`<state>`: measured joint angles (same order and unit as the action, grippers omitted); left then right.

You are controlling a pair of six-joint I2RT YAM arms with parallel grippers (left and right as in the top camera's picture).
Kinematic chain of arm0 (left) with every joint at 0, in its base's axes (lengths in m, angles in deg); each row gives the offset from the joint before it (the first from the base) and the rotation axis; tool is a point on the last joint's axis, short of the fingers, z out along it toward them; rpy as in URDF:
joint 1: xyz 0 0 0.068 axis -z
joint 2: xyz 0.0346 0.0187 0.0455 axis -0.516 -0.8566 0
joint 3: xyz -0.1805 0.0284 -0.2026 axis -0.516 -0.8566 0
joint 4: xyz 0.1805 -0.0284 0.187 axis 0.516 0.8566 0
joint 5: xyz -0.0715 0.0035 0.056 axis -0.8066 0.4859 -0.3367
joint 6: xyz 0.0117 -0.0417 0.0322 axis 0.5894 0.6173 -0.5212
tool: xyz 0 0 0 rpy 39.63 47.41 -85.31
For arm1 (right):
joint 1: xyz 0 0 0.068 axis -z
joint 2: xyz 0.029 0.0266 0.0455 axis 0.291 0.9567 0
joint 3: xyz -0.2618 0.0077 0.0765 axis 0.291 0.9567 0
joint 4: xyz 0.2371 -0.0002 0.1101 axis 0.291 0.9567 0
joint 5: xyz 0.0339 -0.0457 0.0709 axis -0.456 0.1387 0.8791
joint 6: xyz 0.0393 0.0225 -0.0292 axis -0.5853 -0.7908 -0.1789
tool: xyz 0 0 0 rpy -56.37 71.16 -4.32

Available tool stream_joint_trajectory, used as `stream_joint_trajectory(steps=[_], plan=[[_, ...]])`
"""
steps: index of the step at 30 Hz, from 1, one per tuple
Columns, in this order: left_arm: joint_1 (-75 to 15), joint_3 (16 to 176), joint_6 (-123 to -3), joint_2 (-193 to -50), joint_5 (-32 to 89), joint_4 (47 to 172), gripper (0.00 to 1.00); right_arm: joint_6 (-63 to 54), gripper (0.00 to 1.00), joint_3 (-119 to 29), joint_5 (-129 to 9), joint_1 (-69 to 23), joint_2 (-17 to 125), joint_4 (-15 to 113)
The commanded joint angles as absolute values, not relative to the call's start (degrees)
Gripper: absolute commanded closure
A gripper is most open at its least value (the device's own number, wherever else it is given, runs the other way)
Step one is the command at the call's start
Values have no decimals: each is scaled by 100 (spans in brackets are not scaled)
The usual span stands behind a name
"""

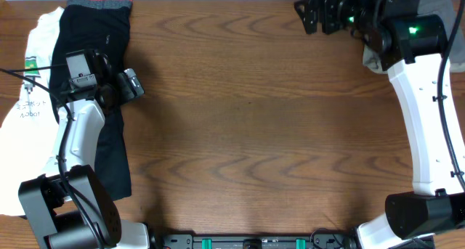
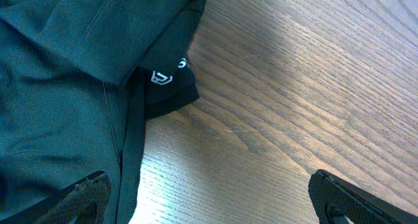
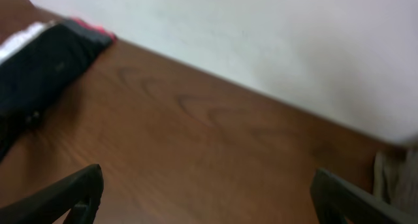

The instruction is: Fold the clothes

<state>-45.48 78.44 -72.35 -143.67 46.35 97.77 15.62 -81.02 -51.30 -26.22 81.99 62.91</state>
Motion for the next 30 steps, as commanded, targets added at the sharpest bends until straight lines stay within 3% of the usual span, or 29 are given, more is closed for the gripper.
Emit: stream_joint_trajectory(steps=[1,19,23,30], plan=[[-4550,7809,-7266,-14454,4727,9773,2,1623,1,-8087,-5383,-2631,8114,6562],[-4550,7809,-7266,-14454,4725,9773,2,1606,1,-7886,-6347,-2331,7224,6263],[-4550,7809,-7266,-14454,4727,9773,2,1601,1,-6817,-6218,-1890,6328,5623],[-4550,7809,-7266,-14454,4727,9773,2,1601,1,-3558,-5803,-1136,4184,3784]])
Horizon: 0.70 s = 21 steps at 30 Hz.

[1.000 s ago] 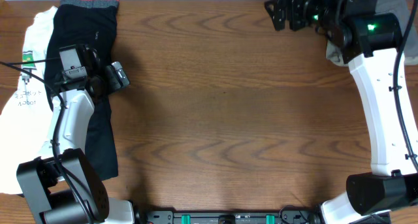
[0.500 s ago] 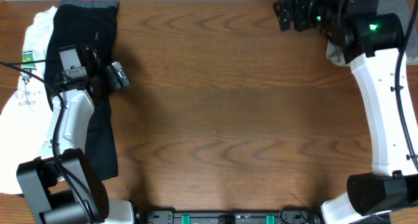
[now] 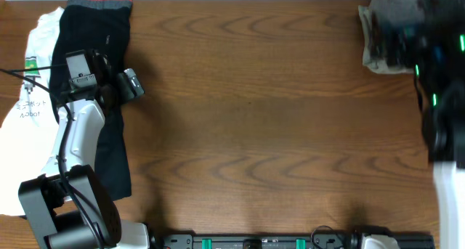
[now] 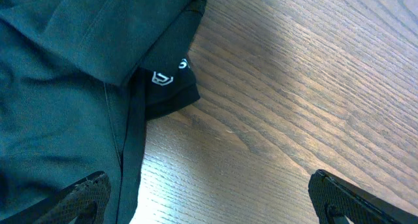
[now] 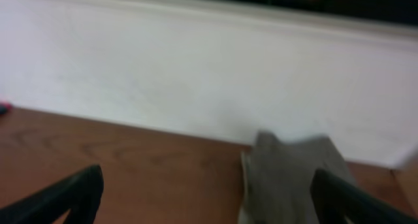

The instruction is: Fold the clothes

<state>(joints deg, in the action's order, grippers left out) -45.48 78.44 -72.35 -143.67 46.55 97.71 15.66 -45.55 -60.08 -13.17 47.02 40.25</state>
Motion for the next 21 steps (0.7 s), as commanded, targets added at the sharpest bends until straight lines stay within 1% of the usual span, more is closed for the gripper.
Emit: stream_joint_trajectory(steps=[1,5,11,16,21], plan=[[-4550,7809,-7266,-14454,4727,9773,2,1601,1,-3077,-5805,-1072,3865,3535],[-4550,7809,-7266,-14454,4727,9773,2,1601,1,-1359,-5805,-980,2665,2786],[-4550,7809,-7266,-14454,4727,9773,2,1448,1,765,-5816,-980,1063,1981],[-4550,7809,-7266,-14454,4727,9775,2,1363,1,1972,-5860,-980,182,1275],[-4550,7809,-7266,-14454,4727,9773,2,1363,1,2663,-5873,-980,-371,864]])
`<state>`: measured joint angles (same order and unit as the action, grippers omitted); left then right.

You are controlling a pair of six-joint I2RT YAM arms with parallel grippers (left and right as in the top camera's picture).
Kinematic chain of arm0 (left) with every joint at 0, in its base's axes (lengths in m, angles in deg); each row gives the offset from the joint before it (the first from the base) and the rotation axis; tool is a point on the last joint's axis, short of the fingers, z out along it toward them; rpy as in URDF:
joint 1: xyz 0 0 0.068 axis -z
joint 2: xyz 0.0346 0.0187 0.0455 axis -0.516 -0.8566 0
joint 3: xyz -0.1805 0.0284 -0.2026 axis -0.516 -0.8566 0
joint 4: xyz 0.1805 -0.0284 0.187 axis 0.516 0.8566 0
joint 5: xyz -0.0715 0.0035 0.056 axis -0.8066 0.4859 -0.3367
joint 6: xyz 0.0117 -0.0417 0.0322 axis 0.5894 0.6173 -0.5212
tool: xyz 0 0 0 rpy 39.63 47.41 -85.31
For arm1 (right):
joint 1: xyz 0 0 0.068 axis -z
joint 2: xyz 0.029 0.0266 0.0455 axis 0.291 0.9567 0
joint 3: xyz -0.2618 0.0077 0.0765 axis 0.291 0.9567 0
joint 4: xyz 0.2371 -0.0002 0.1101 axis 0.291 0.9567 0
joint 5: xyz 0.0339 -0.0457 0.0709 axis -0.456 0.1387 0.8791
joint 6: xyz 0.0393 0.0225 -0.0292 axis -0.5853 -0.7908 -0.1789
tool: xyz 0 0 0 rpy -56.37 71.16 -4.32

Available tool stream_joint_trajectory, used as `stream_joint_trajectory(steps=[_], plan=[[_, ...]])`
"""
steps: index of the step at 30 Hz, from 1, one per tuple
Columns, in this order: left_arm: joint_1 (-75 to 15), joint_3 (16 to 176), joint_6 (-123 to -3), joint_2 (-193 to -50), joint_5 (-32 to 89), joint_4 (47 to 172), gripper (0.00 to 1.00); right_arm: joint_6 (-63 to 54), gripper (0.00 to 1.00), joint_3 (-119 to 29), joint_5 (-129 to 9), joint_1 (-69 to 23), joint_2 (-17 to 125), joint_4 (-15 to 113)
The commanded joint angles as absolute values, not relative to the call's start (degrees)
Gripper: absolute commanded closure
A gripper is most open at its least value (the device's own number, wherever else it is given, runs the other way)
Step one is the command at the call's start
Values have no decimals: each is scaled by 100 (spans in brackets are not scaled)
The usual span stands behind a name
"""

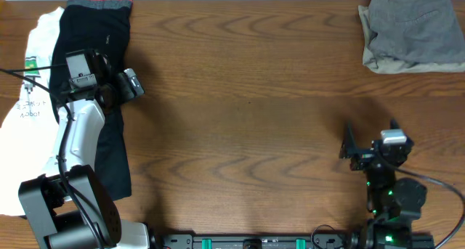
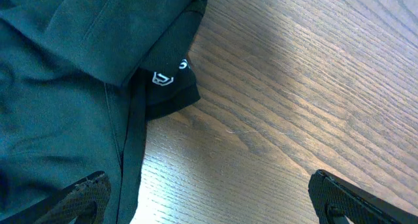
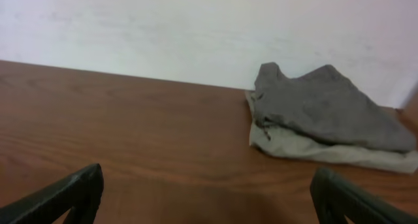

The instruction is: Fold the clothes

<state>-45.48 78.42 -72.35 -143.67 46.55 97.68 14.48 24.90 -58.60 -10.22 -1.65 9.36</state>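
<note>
A long black garment (image 1: pixel 98 125) lies flat along the table's left side, partly over a white garment (image 1: pixel 29 82). My left gripper (image 1: pixel 131 84) hangs open at the black garment's right edge. In the left wrist view its fingertips (image 2: pixel 81 196) straddle the black cloth (image 2: pixel 59 74) and bare wood, near a small white logo (image 2: pixel 164 77). A folded grey pile (image 1: pixel 407 27) sits at the far right corner. My right gripper (image 1: pixel 367 144) is open, low near the front right, facing the grey pile (image 3: pixel 323 113) from a distance, with nothing between its fingers (image 3: pixel 68 194).
The black garment has a red-trimmed grey waistband (image 1: pixel 99 1) at the far edge. A thin black cable (image 1: pixel 22 71) crosses the white garment. A white wall (image 3: pixel 196 28) rises behind the table. Bare wood (image 1: pixel 247 104) spans the middle.
My right arm was over the far right corner by the grey pile; it is now folded low at the front right, leaving the pile uncovered. The left arm has not moved.
At first my right arm stretched over the far right corner, gripper open near the grey pile. Then it showed blurred along the right edge. Now it sits low at the front right. My left gripper stayed open at the black garment's edge throughout.
</note>
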Motion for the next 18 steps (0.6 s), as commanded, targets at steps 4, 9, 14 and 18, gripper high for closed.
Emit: stream_joint_trajectory(steps=[4,9,14,18], plan=[[-4550,7809,-7266,-14454,4727,9773,2,1365,1,2866,-6026,-983,-688,963],[-4550,7809,-7266,-14454,4727,9773,2,1367,1,2864,-6211,-980,-1081,1736],[-4550,7809,-7266,-14454,4727,9773,2,1387,1,2864,-6310,-983,-1641,2029],[-4550,7809,-7266,-14454,4727,9773,2,1385,1,2864,-6305,-985,-1619,2025]])
